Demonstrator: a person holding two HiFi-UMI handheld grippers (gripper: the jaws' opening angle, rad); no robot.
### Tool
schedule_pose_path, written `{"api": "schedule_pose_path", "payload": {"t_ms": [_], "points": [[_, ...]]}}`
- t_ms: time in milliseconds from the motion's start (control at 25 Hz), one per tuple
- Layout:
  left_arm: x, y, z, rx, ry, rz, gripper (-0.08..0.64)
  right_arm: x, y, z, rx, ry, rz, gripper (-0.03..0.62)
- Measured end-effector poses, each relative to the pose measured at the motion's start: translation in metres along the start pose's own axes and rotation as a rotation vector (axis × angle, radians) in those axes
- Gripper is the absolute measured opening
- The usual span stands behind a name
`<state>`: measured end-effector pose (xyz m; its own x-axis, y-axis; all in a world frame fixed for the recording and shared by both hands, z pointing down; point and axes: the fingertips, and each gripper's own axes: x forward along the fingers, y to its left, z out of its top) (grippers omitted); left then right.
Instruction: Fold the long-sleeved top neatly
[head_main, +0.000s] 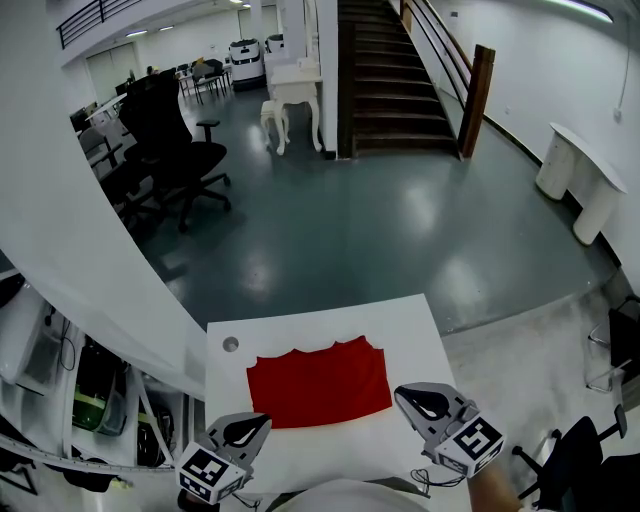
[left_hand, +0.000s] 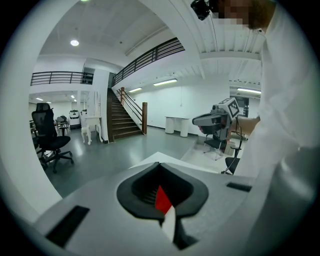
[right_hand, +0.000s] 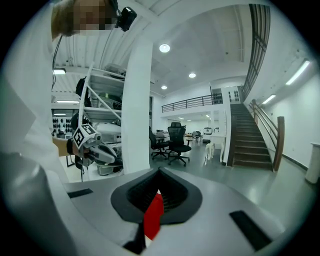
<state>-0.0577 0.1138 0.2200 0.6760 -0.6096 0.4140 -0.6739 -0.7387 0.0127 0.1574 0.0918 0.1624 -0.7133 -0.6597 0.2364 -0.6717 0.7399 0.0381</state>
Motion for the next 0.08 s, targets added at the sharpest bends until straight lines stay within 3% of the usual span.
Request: {"api": "schedule_pose_path", "payload": {"t_ms": [80], "points": [[0.0017,0.0017,0.0016,0.001,-0.003,0.001,0.009,0.0023,-0.0008,0.0018,0.007,0.002,0.000,0.011]]}}
